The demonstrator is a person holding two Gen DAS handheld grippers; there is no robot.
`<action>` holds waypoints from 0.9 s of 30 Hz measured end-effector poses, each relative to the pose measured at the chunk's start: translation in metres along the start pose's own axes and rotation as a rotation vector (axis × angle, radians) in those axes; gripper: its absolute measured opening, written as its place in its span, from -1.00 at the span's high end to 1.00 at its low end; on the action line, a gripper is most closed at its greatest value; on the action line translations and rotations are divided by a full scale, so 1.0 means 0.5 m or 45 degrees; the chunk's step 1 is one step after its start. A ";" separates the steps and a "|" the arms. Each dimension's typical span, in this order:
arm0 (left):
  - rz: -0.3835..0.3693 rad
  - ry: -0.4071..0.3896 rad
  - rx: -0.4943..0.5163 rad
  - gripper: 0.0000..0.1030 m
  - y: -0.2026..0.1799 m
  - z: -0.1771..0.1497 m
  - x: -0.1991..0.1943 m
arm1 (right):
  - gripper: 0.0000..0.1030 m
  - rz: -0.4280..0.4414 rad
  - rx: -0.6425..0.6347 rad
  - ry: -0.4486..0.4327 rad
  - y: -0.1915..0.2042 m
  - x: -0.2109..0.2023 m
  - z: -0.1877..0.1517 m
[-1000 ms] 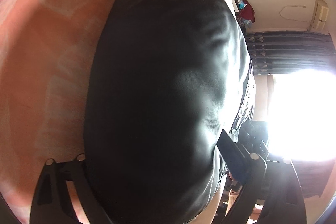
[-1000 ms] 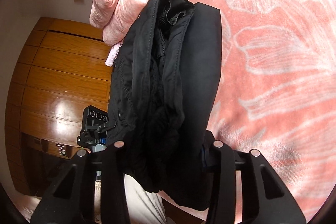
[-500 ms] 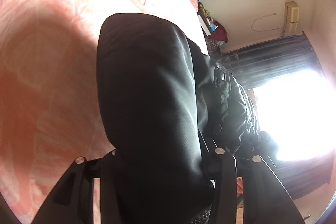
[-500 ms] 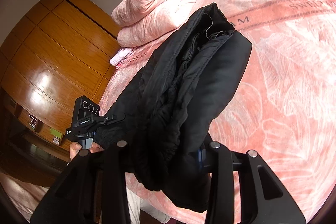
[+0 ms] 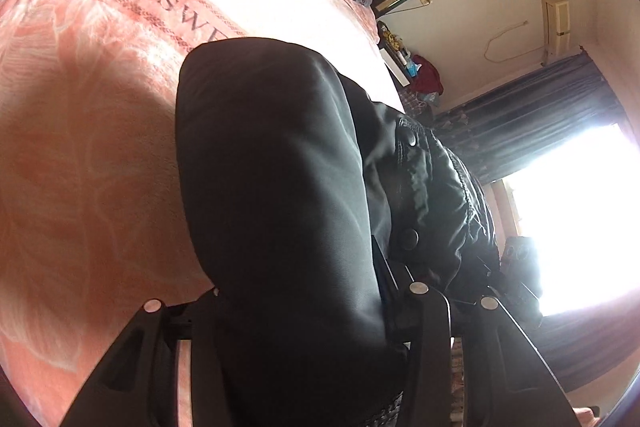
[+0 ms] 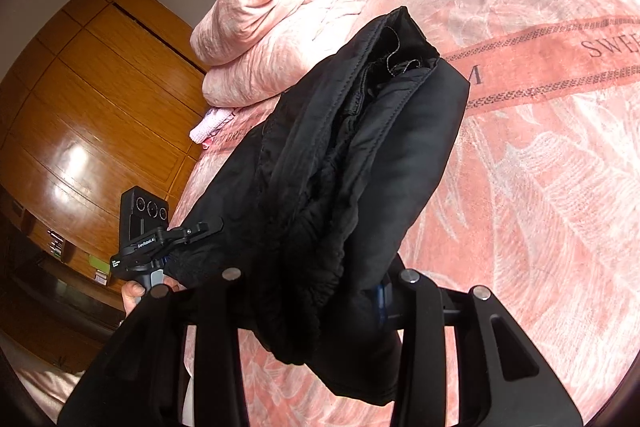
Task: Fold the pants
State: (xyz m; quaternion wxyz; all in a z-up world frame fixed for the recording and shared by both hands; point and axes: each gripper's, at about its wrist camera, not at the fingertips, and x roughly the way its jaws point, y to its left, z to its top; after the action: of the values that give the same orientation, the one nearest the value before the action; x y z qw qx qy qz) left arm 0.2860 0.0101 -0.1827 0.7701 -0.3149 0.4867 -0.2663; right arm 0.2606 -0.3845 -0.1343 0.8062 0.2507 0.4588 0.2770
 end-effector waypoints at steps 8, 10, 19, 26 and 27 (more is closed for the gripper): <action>0.052 0.046 0.043 0.11 0.029 -0.020 0.026 | 0.24 -0.005 0.109 0.079 -0.097 0.064 0.004; 0.069 0.066 0.056 0.07 0.035 -0.020 0.036 | 0.16 -0.024 0.114 0.088 -0.113 0.067 -0.004; 0.103 0.095 0.064 -0.19 0.036 0.002 0.079 | -0.22 -0.057 0.159 0.078 -0.147 0.074 -0.040; 0.101 0.085 0.069 -0.33 0.048 -0.006 0.078 | -0.36 -0.010 0.203 0.073 -0.165 0.085 -0.043; 0.098 0.085 0.070 -0.34 0.050 -0.007 0.079 | -0.38 -0.001 0.210 0.072 -0.169 0.085 -0.044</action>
State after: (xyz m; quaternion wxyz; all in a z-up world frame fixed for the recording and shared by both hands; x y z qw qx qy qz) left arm 0.3007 -0.0024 -0.2252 0.7714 -0.2656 0.5163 -0.2602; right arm 0.2775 -0.4133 -0.2252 0.7698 0.3079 0.5027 0.2449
